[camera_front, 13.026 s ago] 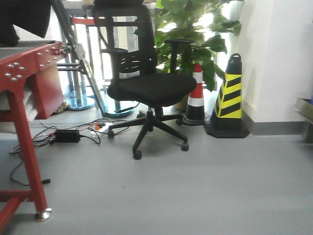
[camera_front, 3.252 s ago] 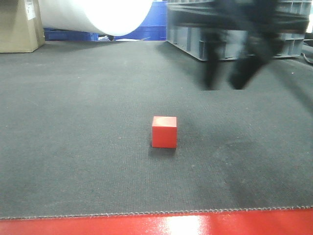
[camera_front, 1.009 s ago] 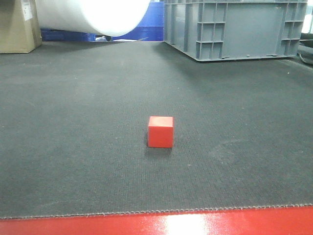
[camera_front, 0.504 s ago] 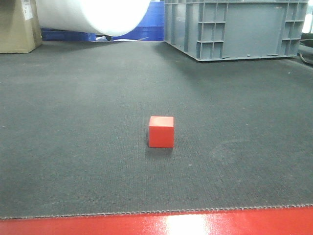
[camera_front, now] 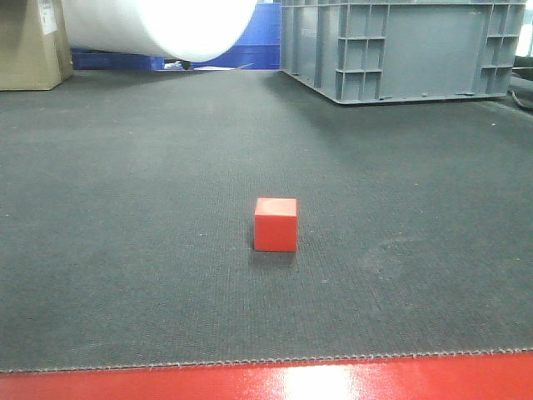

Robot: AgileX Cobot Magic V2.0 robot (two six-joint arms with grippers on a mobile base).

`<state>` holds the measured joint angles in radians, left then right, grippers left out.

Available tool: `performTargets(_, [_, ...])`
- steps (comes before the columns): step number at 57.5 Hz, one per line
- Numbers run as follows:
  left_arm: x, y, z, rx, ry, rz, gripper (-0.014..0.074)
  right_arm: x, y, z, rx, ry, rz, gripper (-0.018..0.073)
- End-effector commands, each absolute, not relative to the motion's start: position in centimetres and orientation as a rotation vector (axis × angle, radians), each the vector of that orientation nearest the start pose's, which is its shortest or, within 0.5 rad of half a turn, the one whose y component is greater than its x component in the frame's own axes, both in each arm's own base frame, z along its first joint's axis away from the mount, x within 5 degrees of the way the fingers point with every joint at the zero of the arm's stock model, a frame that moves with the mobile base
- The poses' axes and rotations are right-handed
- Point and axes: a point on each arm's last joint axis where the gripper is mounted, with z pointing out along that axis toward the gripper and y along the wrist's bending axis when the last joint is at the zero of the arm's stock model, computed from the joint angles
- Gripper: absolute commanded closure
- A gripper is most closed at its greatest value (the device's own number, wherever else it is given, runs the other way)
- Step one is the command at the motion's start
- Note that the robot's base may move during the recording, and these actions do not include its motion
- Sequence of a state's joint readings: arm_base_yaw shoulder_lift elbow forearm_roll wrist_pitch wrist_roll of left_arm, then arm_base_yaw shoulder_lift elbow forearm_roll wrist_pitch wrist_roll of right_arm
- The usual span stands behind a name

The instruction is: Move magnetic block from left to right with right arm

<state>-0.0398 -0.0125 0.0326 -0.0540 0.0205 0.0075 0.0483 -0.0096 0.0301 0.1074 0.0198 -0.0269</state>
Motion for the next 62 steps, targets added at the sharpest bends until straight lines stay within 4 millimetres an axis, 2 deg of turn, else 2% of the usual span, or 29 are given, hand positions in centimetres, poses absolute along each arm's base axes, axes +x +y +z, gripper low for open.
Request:
performTargets(1, [5.59,-0.19,20.62,-0.015,1.443,-0.077,0.0722,5.42,0.16,21.11,0.027,1.412,0.089,0.0503])
performTargets(62, [5.59,-0.19,20.62,-0.015,1.443,-0.077,0.0722,5.42,0.16,21.11,0.027,1.412,0.089,0.0503])
